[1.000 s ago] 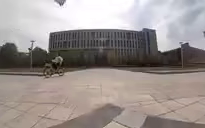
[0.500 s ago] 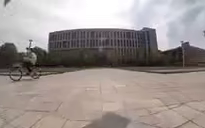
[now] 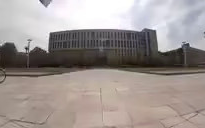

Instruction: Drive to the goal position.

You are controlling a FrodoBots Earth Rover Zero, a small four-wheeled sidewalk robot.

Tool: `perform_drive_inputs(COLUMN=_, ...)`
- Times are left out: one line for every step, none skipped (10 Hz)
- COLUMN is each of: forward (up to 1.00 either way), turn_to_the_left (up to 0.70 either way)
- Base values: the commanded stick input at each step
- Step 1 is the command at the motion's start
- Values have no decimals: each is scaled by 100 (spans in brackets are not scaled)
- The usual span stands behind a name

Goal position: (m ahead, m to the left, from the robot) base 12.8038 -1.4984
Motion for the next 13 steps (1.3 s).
perform_drive_inputs(forward=70, turn_to_the_left=0)
perform_drive_inputs(forward=70, turn_to_the_left=0)
perform_drive_inputs(forward=70, turn_to_the_left=0)
perform_drive_inputs(forward=70, turn_to_the_left=0)
perform_drive_inputs(forward=70, turn_to_the_left=0)
perform_drive_inputs(forward=70, turn_to_the_left=0)
perform_drive_inputs(forward=70, turn_to_the_left=0)
perform_drive_inputs(forward=70, turn_to_the_left=0)
perform_drive_inputs(forward=70, turn_to_the_left=0)
perform_drive_inputs(forward=70, turn_to_the_left=0)
perform_drive_inputs(forward=70, turn_to_the_left=0)
perform_drive_inputs(forward=70, turn_to_the_left=0)
perform_drive_inputs(forward=70, turn_to_the_left=0)
